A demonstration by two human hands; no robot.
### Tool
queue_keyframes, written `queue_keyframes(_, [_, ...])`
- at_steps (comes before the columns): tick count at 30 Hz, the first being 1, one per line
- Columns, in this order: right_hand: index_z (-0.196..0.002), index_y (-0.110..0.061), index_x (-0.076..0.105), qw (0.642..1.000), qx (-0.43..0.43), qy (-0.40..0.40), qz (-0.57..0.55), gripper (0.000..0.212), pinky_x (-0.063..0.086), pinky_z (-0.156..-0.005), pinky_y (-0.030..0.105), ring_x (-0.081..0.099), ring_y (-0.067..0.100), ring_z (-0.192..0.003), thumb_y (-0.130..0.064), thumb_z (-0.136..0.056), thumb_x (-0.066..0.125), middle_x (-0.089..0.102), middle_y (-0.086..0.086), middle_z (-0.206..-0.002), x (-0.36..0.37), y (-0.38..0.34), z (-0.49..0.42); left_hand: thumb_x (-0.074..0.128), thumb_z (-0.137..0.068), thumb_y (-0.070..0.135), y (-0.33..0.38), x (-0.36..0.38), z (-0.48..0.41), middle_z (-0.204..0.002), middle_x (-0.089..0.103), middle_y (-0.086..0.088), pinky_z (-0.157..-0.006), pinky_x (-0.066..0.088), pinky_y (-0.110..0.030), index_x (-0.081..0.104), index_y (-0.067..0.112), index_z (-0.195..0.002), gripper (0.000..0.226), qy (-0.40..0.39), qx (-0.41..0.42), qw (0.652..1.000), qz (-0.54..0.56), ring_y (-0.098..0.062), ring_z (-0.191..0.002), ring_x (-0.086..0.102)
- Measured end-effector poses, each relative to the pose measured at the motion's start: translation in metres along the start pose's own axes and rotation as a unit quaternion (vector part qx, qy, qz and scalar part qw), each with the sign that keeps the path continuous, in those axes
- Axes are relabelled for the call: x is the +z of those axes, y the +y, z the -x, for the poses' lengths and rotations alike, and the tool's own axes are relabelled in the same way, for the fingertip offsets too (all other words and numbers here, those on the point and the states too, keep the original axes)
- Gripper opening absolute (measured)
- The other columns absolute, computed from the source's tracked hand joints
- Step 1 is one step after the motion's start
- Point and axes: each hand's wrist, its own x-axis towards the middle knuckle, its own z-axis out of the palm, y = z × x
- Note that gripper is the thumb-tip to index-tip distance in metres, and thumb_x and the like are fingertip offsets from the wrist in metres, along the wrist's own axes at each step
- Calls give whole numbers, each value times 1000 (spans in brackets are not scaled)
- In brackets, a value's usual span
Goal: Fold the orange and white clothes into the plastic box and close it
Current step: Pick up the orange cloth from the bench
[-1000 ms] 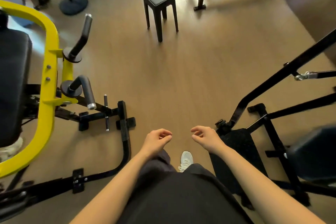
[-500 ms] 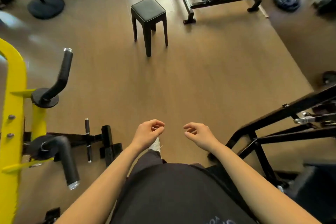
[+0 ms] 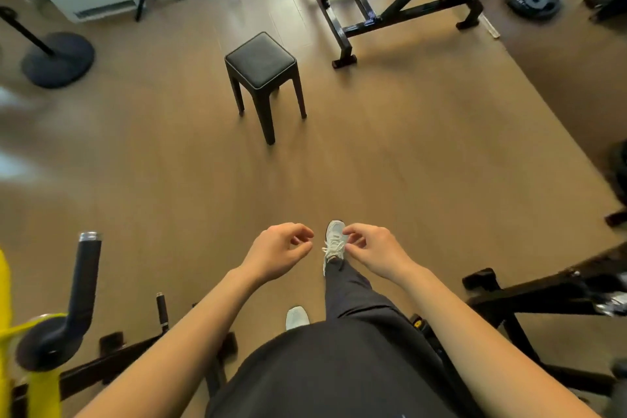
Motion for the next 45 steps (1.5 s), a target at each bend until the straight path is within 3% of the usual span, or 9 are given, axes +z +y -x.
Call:
queue_keyframes(6, [-120,-24,67,1000,-9,7,4,28,52,-90,32,65,14,-91,-24,-92,67,69,-4,-103,-82,0,-101,65,-94,35,37,-52,-122,-99,73,12,-83,57,-34,72,25,-109,19,-19,-14,1000,-9,-5,-88,66])
queue_keyframes(11, [-118,-26,68,1000,-6,-5,16,27,53,-89,33,63,12,-89,-25,-91,67,69,-7,-101,-152,-3,-173,67,-94,31,59,-94,-208,-98,73,11,-85,58,-33,73,24,-110,19,-3,-41,998,50,-6,-89,68])
queue_keyframes(24, [-119,-24,68,999,28,-16,0,26,54,-87,31,64,12,-90,-26,-93,67,70,-5,-101,-280,-71,-391,67,-95,31,28,-202,-420,-103,72,11,-84,60,-27,73,26,-112,18,15,-74,985,155,-7,-93,69])
queue_keyframes(27, [-119,-26,68,999,37,-12,-2,26,55,-87,32,64,9,-89,-28,-93,66,69,-9,-99,-316,-99,-440,65,-96,31,22,-244,-478,-105,71,11,-82,57,-21,71,27,-113,18,23,-80,986,146,-6,-95,66])
queue_keyframes(32, [-119,-23,68,998,34,34,-26,26,55,-87,32,65,11,-89,-25,-93,67,69,-6,-98,-379,-134,-514,65,-96,34,25,-321,-578,-102,71,11,-77,60,-26,72,27,-111,18,11,-52,993,104,-4,-91,67])
queue_keyframes(37, [-117,-20,70,996,36,54,-55,26,55,-87,31,66,10,-86,-21,-91,69,71,-4,-97,-431,-151,-577,64,-97,33,51,-379,-675,-103,72,10,-77,56,-18,72,24,-114,21,23,-33,995,95,-4,-91,68])
queue_keyframes(42, [-117,-24,70,994,4,59,-89,26,56,-87,31,66,8,-88,-24,-91,69,70,-7,-98,-489,-153,-653,65,-97,32,84,-399,-763,-107,72,6,-86,60,-28,71,22,-116,23,17,-30,995,95,-9,-97,68])
queue_keyframes(45, [-119,-22,70,991,-30,80,-105,27,56,-84,23,66,9,-90,-22,-92,69,71,-5,-98,-537,-155,-700,66,-96,33,102,-406,-810,-104,73,9,-88,60,-32,72,25,-113,20,15,-50,993,104,-7,-95,68])
